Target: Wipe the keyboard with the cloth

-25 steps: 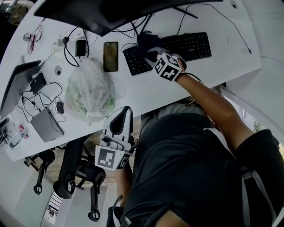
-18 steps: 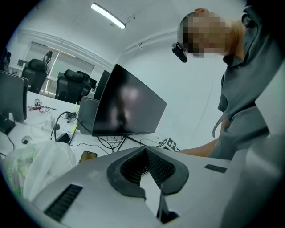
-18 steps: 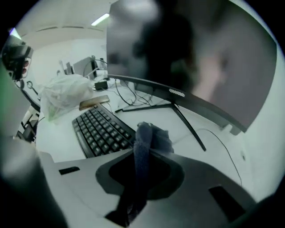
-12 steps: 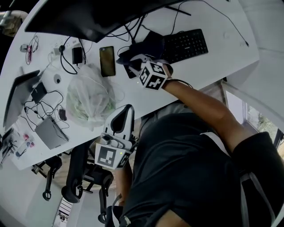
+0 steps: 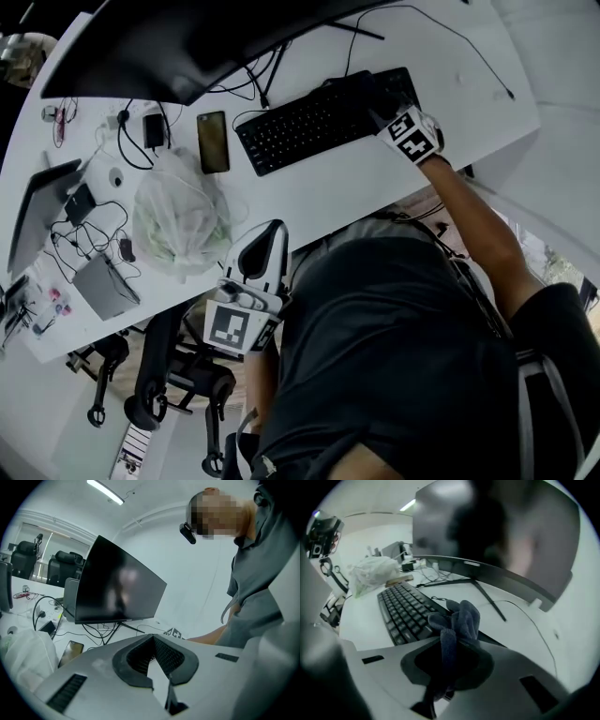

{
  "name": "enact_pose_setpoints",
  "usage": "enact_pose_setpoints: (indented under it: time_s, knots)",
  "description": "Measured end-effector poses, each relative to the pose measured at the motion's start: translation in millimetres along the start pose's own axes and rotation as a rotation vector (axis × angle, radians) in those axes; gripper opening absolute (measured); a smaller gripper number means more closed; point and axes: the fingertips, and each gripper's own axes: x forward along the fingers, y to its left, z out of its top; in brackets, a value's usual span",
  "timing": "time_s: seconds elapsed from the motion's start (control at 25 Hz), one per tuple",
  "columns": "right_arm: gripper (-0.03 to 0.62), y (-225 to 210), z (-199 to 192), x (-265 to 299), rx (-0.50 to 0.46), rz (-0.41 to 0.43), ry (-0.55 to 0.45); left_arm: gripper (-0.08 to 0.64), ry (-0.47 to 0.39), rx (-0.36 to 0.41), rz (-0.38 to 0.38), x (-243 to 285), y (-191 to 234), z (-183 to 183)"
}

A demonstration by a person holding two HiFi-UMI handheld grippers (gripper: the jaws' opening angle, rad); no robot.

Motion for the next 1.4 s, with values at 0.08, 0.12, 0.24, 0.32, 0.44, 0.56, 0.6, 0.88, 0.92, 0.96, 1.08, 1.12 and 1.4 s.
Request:
enact_pose_setpoints:
  time_s: [0.08,0.12,0.24,0.32,0.44,0.56,0.6,0.88,0.92,0.96,1.08,1.12,1.4]
  knots:
    - [0.048,-39.6,-12.3,-22.2,0.069,-0.093,0.035,0.002,-0.009,0.007,0.001,4.0,-2.8,0.0]
    - [0.048,-41.2,-2.7,-26.7,0.084,-0.096,0.010,0.002,-0.006,0.011,0.001,6.2,-4.8,-1.2]
    - [0.047,25.2,69.9,-17.1,0.046,0.074,-0.166,0.002,0.014,0.031,-0.012,17.3,-13.6,-4.5]
    - [0.048,98.2,116.5,1.1,-0.048,0.242,-0.247,0.002,0.029,0.044,-0.022,25.7,-22.2,-3.3]
    - [0.048,154.8,131.0,31.9,-0.128,0.354,-0.188,0.002,0.038,0.062,-0.030,37.1,-33.7,0.9]
    - [0.048,126.3,92.2,45.4,-0.067,0.332,-0.124,0.002,0.046,0.053,-0.026,42.2,-40.7,-1.6]
    - [0.046,105.4,76.4,41.1,-0.046,0.308,-0.132,0.002,0.052,0.043,-0.023,43.2,-42.0,-3.5]
    - [0.047,-103.7,-81.0,-36.1,0.232,-0.078,0.050,0.002,0.044,0.034,-0.018,53.0,-47.1,-4.1]
    - [0.048,-123.7,-95.4,-46.0,0.262,-0.136,0.079,0.002,0.041,0.041,-0.023,55.7,-48.2,-3.5]
    - [0.048,-135.1,-98.7,-53.6,0.271,-0.179,0.083,0.002,0.042,0.048,-0.028,58.7,-49.6,-3.4]
    - [0.048,-109.7,-49.9,-53.0,0.226,-0.136,-0.046,0.002,0.065,0.058,-0.051,71.9,-59.5,-3.2]
    - [0.048,-83.8,-23.7,-45.4,0.185,-0.072,-0.098,0.002,0.075,0.061,-0.059,77.2,-64.0,-2.4]
    - [0.048,1.0,8.8,4.5,0.103,0.151,-0.136,0.002,0.105,0.099,-0.090,99.4,-82.8,2.6]
